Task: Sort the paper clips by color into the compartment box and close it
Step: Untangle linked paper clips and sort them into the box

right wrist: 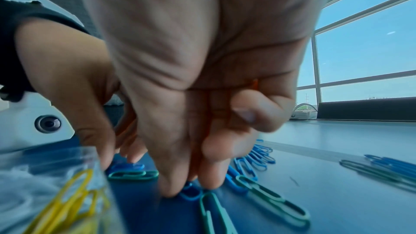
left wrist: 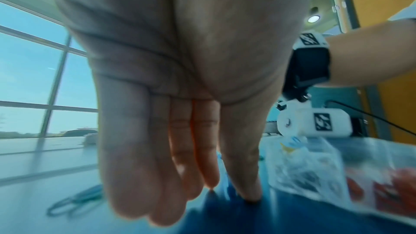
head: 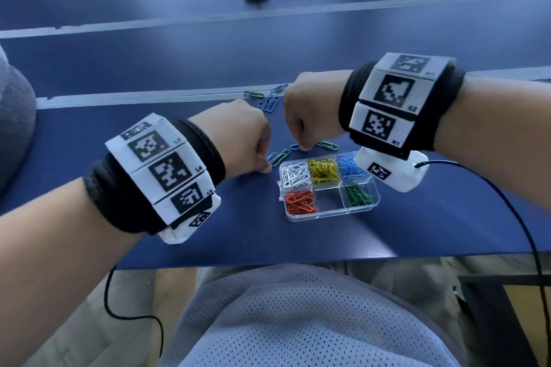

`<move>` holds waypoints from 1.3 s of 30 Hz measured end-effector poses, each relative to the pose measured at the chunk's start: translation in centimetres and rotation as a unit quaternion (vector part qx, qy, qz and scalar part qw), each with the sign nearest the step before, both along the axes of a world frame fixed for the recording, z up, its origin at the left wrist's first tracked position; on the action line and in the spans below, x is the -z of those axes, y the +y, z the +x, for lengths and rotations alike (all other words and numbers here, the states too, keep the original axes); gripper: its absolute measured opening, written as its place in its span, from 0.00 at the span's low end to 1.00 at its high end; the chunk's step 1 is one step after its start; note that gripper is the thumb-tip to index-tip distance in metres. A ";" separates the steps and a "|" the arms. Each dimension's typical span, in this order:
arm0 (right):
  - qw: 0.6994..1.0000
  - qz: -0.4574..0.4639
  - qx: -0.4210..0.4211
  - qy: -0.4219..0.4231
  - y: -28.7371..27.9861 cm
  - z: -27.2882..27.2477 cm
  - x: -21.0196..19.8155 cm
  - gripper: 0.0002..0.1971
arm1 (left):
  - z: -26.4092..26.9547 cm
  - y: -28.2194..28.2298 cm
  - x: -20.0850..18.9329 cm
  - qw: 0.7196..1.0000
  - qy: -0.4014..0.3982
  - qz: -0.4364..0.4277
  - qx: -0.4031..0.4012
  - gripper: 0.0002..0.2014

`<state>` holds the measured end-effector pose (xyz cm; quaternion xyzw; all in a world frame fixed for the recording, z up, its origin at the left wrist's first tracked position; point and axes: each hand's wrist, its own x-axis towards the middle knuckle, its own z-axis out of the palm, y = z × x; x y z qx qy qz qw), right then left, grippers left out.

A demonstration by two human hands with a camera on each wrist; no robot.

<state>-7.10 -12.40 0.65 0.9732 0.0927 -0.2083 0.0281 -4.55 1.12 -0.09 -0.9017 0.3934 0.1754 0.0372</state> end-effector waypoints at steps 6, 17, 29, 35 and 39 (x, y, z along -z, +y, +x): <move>0.999 -0.039 -0.016 0.009 0.2 0.1 0.4 0.08 | -0.1 -0.8 -0.2 0.999 -0.025 0.000 0.040 0.07; 0.998 0.045 0.002 0.036 -0.5 0.1 0.4 0.04 | 1.3 1.1 -0.3 0.991 0.059 -0.110 -0.048 0.04; 0.957 0.191 0.217 0.005 -3.1 2.2 -0.4 0.10 | 3.8 2.3 -0.1 0.969 0.107 -0.134 -0.180 0.17; 0.963 0.181 0.191 0.060 -2.7 2.3 0.0 0.08 | 4.9 2.0 0.4 0.974 0.055 -0.118 -0.184 0.11; 0.991 0.079 0.100 0.045 -2.0 1.8 0.4 0.10 | 5.4 2.6 0.7 0.987 0.023 -0.083 -0.133 0.04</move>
